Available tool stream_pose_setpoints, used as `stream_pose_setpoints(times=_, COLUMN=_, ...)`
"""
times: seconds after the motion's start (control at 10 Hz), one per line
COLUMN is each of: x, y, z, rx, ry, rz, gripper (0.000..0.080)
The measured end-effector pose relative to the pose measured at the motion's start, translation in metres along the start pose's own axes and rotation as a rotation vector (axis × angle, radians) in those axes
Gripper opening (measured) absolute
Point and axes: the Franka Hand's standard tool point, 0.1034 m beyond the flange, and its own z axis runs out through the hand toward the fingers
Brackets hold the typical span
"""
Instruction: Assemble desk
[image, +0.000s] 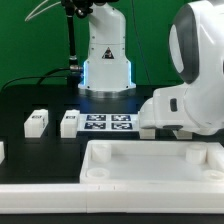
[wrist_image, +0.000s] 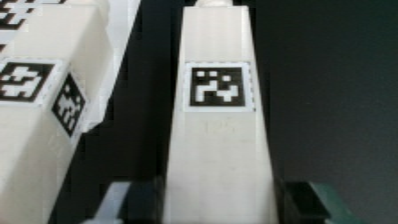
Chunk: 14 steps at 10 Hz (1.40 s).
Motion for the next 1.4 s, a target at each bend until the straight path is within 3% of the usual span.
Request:
stream_pose_setpoints(times=0.4, x=-0.001, y=0.000, z=-0.003, rx=0.001, ry=0.004, rz=0.000, gripper=0.0288)
stream_pose_setpoints(times=0.5, x=-0.014, y=0.005, z=-0.024, rx=0.005, ry=-0.016, rz=-0.006, gripper=0.0289)
stream_pose_setpoints(times=0.7, x=-0.036, y=0.019, z=-0.086, rx=0.056, ry=0.057, rz=-0.016, gripper=0.0289)
stream_pose_setpoints(times=0.8, x=-0.049, y=0.022, z=-0.099, rx=0.056, ry=0.071, rz=-0.028, gripper=0.0289)
stream_pose_setpoints(times=0.9, x=-0.050, y=0.021, z=-0.111, rx=0.049, ry=0.135, rz=-0.037, gripper=0.0289)
stream_pose_setpoints(times=1.0, x=-0.048, y=0.019, z=-0.113, rx=0.040, ry=0.228, rz=-0.039, gripper=0.0289)
stream_pose_setpoints(times=1.3, x=-0.044, y=0.017, z=-0.118, rx=0.053, ry=0.442, rz=-0.033, gripper=0.0290)
stream_pose_setpoints(times=1.4, x=-0.051, y=0.019, z=-0.122, rx=0.052, ry=0.485, rz=-0.039, gripper=0.0290)
